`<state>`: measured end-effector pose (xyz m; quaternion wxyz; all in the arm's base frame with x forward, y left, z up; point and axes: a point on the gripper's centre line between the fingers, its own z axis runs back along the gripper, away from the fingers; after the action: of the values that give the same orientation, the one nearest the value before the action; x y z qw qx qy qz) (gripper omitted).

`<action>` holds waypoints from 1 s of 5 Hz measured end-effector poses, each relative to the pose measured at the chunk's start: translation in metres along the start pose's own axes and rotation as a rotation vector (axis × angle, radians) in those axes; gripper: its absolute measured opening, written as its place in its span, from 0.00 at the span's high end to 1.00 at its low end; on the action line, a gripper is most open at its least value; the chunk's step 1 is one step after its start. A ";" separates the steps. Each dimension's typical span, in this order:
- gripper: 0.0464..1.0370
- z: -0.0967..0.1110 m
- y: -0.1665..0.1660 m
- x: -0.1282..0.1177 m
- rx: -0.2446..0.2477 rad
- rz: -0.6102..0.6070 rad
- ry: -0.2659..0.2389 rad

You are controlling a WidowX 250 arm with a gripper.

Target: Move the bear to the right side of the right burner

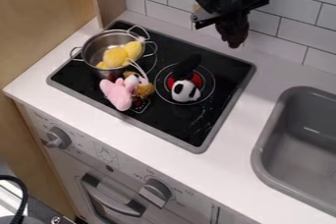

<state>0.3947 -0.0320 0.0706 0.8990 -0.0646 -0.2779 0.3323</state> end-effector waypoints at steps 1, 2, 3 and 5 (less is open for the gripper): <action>0.93 0.004 -0.003 -0.017 0.059 -0.003 0.048; 0.93 0.012 -0.006 -0.035 0.132 -0.006 0.104; 0.93 0.021 -0.012 -0.047 0.187 -0.023 0.142; 0.93 0.037 -0.004 -0.060 0.324 -0.145 0.229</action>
<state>0.3390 -0.0753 0.0757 0.9449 0.0636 -0.1206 0.2975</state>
